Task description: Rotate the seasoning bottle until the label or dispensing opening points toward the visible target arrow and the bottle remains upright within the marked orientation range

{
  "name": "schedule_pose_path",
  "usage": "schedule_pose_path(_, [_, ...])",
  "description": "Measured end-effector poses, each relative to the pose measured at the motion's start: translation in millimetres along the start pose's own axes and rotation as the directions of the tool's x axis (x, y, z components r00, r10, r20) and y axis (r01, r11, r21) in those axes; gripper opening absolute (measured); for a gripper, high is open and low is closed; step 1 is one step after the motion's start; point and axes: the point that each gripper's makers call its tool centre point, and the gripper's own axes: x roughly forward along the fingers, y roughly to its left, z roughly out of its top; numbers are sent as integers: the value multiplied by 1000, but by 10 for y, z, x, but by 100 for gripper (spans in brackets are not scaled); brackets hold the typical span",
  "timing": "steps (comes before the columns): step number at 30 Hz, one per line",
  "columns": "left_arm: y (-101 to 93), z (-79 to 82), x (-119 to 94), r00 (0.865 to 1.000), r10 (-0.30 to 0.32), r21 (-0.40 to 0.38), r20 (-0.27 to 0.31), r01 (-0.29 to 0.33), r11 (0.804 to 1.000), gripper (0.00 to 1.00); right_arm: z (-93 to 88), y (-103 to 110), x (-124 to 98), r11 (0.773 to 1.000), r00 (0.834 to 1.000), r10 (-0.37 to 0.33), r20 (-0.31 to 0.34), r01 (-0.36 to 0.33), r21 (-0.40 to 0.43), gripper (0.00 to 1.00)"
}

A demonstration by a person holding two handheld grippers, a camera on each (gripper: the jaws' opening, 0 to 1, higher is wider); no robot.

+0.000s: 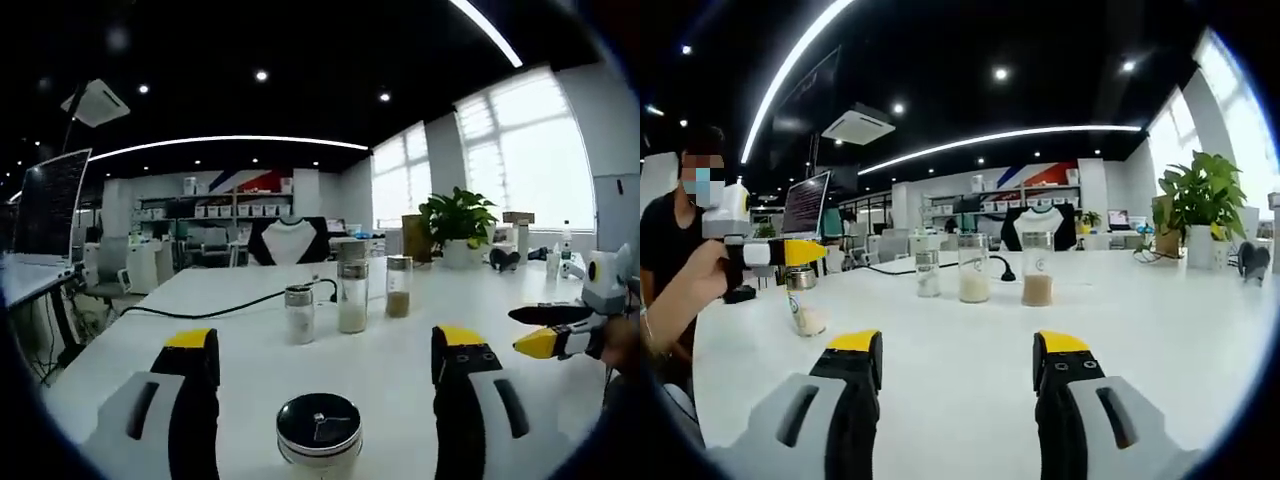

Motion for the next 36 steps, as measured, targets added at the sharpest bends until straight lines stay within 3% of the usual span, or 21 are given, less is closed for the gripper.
schedule_pose_path(6, [-5, 150, 316, 999, 27, -14, 20, -27, 1000, 93, 46, -93, -58, 1000, 1000, -14, 14, 14, 2, 60])
schedule_pose_path(15, [-181, 178, 578, 1000, 26, 6, 13, -26, 1000, 91, 36, -213, -149, 999, 999, -34, 19, 34, 12, 59])
schedule_pose_path(22, [-191, 215, 739, 998, 60, 13, 3, -60, 998, 87, 43, -276, -198, 999, 999, -46, 23, 46, 16, 58])
schedule_pose_path(27, [-138, 234, 926, 995, 89, 16, 38, -90, 996, 84, 80, -313, -222, 998, 998, -58, 31, 57, 27, 58])
schedule_pose_path(29, [-223, 201, 899, 995, 94, 4, 31, -94, 996, 84, 91, -324, -223, 998, 998, -57, 35, 56, 26, 58])
schedule_pose_path(36, [-66, 164, 1120, 986, 167, -3, 26, -167, 986, 83, 96, -360, -221, 998, 998, -57, 36, 56, 26, 58])
